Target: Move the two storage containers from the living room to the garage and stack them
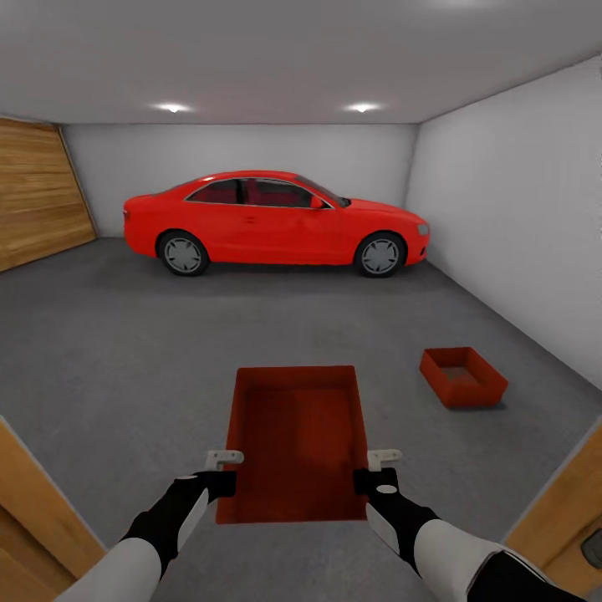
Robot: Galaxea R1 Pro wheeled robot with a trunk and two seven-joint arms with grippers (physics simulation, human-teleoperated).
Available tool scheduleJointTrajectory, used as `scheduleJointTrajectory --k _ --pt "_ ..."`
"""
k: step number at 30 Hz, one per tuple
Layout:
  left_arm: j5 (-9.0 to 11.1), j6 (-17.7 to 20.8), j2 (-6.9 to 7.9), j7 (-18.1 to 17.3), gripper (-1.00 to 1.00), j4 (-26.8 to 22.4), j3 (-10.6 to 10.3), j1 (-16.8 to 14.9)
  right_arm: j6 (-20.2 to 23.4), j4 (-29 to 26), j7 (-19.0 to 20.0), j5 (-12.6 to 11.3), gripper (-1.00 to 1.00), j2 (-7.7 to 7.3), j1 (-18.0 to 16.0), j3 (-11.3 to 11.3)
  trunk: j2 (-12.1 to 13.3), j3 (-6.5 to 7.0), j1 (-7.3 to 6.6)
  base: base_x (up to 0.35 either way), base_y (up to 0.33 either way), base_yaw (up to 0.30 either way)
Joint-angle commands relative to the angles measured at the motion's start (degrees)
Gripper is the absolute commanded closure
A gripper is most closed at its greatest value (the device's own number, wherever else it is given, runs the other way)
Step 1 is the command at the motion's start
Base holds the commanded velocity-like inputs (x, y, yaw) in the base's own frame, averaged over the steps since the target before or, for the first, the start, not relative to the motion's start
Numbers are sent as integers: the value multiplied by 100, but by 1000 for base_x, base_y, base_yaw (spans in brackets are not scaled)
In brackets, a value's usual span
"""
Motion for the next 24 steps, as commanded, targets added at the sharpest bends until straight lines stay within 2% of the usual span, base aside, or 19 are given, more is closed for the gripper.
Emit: scheduleJointTrajectory --k 1,24 --pt "19 38 6 20 100 1 49 -1 -149 -6 -167 50 100 -53 -8 -255 -7 -8 2 27 0 -23" --pt "19 71 6 21 100 1 49 -1 -151 -6 -166 50 100 -63 -8 -255 -7 -8 2 2 0 -2"
